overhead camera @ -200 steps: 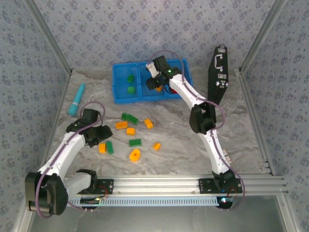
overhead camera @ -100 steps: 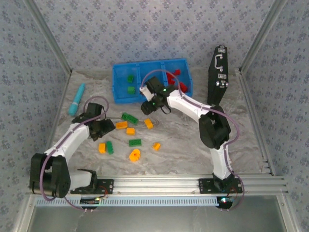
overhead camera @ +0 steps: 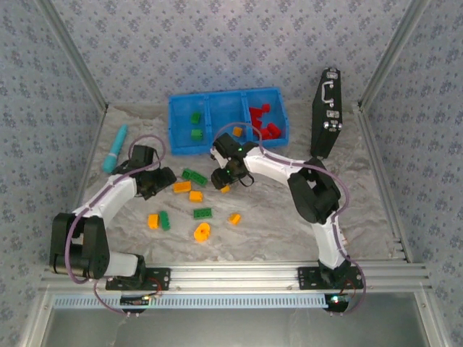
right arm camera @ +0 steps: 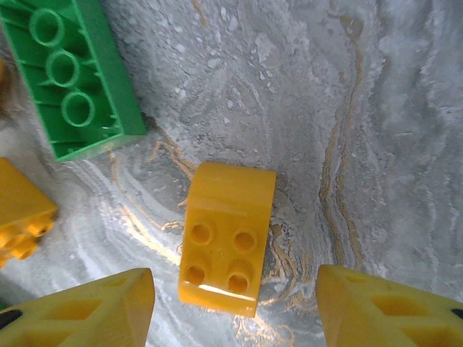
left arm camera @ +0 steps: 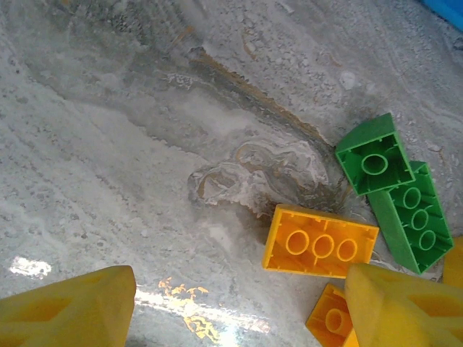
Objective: Sort the legos into containers by color
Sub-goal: Pick up the lego from the center of the table.
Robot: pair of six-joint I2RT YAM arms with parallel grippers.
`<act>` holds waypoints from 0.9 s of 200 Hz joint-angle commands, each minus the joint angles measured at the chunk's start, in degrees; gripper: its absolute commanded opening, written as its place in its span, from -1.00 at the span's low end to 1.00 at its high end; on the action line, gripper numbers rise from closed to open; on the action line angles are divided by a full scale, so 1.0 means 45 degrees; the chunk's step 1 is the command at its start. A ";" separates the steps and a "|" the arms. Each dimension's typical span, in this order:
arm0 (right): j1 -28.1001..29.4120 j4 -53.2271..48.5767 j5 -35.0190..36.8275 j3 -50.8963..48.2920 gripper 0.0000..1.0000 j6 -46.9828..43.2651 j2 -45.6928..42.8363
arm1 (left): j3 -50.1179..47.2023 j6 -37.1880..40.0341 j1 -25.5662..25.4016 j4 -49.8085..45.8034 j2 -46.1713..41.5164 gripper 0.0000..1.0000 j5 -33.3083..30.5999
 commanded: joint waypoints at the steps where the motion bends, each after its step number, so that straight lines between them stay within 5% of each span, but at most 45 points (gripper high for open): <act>1: 0.0170 -0.0108 0.0215 0.0389 0.27 0.0281 0.0633 | 0.0453 0.0252 0.0128 0.0363 0.0087 0.53 0.0286; 36: 0.0258 -0.0243 0.0465 0.0660 0.23 0.0144 0.1255 | 0.0450 0.0234 0.0142 0.0625 0.0279 0.54 0.0398; 103: -0.0047 -0.0707 0.0825 0.0618 -0.40 -0.0503 0.0721 | 0.1716 0.0268 -0.0046 0.0162 0.1777 0.63 0.0833; 151: -0.1290 -0.0826 0.0935 0.2475 -0.51 -0.1714 -0.0376 | 0.1176 -0.1401 -0.0343 0.0519 0.1978 0.59 0.1389; 180: -0.1910 -0.0857 0.0990 0.4681 -0.52 -0.2531 0.0203 | 0.1104 -0.0871 -0.1000 0.0318 0.2050 0.50 0.0939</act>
